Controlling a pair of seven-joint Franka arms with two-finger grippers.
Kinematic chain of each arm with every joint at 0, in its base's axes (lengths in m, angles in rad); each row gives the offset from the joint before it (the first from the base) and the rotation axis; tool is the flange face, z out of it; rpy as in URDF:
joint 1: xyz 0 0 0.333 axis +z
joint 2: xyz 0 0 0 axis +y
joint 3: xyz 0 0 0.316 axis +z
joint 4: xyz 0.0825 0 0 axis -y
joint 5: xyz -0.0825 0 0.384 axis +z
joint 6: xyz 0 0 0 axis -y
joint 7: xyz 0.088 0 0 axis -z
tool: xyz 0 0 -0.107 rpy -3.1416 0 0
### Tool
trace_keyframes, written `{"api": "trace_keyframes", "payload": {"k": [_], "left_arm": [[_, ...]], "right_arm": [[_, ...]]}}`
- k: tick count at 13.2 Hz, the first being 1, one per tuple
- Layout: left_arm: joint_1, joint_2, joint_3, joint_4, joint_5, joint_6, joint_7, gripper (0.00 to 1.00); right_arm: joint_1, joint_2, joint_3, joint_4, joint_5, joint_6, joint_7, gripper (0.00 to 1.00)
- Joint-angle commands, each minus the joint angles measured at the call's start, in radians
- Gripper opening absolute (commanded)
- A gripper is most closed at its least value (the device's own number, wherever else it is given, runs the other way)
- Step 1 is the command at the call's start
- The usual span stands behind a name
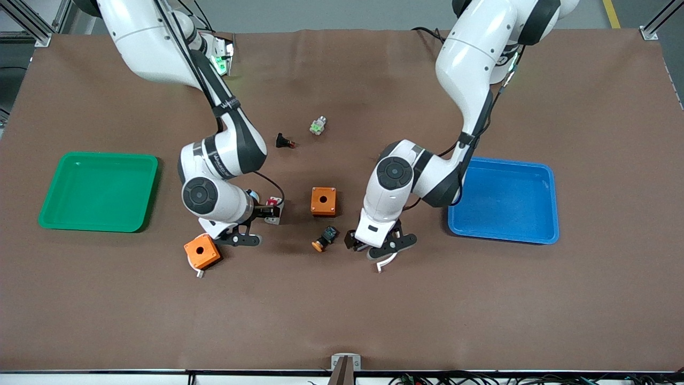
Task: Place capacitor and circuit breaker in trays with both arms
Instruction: 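Reach the right gripper to the breaker while the left gripper reaches the capacitor, then grasp the breaker with the right gripper while the left gripper grasps the capacitor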
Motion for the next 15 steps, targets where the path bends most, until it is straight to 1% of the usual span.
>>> {"api": "trace_keyframes", "payload": {"k": [1,2,3,4,7,8,9,10,11,12,13,14,15], "left_arm": [[-0.012,0.061,-0.008,0.039,-0.016,0.046,-0.024,1.00],[-0.012,0.073,-0.011,0.040,-0.016,0.056,-0.020,1.00],[-0.014,0.078,-0.011,0.039,-0.015,0.060,-0.020,1.00],[-0.015,0.089,-0.012,0.039,-0.015,0.060,-0.018,1.00],[-0.026,0.116,-0.009,0.039,-0.013,0.061,-0.014,1.00],[-0.034,0.119,-0.008,0.039,-0.013,0.069,-0.015,0.96],[-0.034,0.119,-0.009,0.039,-0.013,0.078,-0.018,0.83],[-0.032,0.116,-0.009,0.039,-0.013,0.078,-0.017,0.65],[-0.032,0.116,-0.008,0.039,-0.013,0.078,-0.017,0.51],[-0.032,0.116,-0.006,0.039,-0.013,0.078,-0.017,0.41],[-0.032,0.115,-0.005,0.039,-0.013,0.078,-0.017,0.34],[-0.032,0.115,-0.003,0.039,-0.012,0.078,-0.015,0.29],[-0.032,0.115,-0.002,0.039,-0.012,0.078,-0.015,0.24]], "right_arm": [[0.018,0.032,-0.007,0.028,0.023,-0.005,0.013,0.80],[0.020,0.041,-0.007,0.028,0.035,-0.004,0.013,0.80],[0.020,0.045,-0.007,0.028,0.065,0.007,0.011,0.80],[0.021,0.051,-0.007,0.027,0.073,0.015,0.011,0.79],[0.031,0.061,-0.007,0.027,0.075,0.018,0.011,0.78],[0.035,0.067,-0.007,0.027,0.075,0.018,0.011,0.76],[0.035,0.073,-0.007,0.027,0.075,0.019,0.011,0.71],[0.035,0.078,-0.007,0.027,0.075,0.019,0.011,0.62],[0.035,0.078,-0.007,0.027,0.076,0.016,0.011,0.47],[0.037,0.078,-0.007,0.027,0.075,0.015,0.011,0.35],[0.035,0.078,-0.007,0.027,0.075,0.012,0.013,0.23],[0.035,0.076,-0.007,0.028,0.075,0.004,0.011,0.11],[0.032,0.070,-0.007,0.036,0.075,0.002,0.007,0.03]]}}
